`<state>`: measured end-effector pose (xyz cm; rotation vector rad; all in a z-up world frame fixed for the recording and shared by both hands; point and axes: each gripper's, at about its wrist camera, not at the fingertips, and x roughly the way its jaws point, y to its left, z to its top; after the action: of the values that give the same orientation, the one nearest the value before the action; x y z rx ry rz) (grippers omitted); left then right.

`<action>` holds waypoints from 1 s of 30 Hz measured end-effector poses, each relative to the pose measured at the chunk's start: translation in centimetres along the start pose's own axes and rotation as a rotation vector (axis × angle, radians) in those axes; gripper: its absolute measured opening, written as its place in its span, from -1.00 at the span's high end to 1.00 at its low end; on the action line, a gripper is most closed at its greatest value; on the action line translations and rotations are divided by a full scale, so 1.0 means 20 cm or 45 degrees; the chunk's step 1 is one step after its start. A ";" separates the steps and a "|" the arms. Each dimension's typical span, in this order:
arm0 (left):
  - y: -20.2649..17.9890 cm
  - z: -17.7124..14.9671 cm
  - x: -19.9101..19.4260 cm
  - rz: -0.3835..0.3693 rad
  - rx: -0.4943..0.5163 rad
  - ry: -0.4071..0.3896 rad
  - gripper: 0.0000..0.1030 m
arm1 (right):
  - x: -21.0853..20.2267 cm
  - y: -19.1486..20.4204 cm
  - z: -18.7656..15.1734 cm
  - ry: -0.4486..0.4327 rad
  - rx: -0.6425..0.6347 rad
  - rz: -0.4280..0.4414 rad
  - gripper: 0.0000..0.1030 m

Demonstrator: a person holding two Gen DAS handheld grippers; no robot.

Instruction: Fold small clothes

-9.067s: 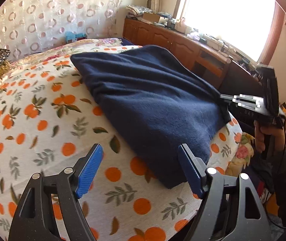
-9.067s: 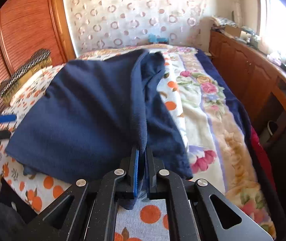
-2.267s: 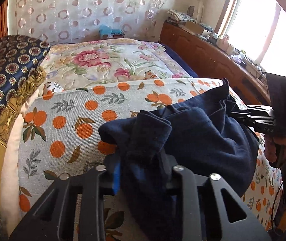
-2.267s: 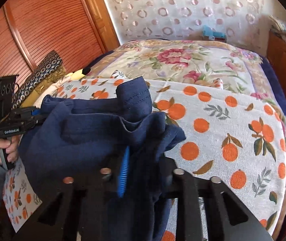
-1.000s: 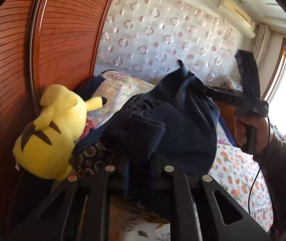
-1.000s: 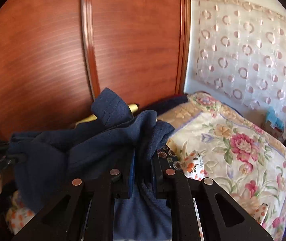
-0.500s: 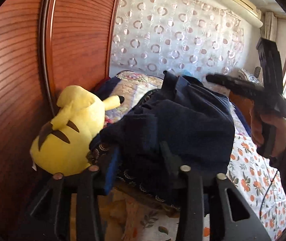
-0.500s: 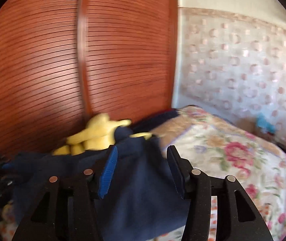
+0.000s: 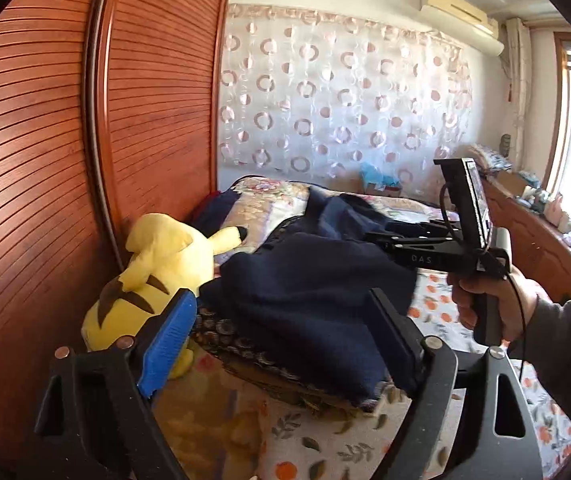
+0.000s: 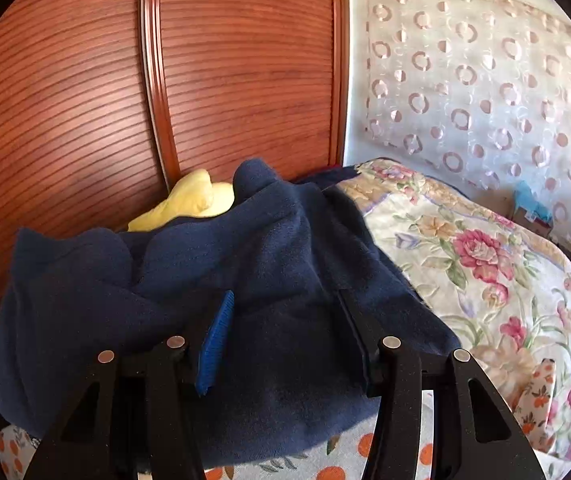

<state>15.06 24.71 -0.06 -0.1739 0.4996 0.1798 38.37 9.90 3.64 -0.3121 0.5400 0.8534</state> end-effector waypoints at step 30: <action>-1.00 -0.22 -0.24 -0.235 0.309 -0.004 -0.69 | -1.53 0.28 -1.01 -0.231 0.303 -0.423 -0.47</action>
<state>13.14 3.72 1.02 0.0180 0.4950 -0.0610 11.04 -15.27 4.10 -0.0998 0.4010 0.4836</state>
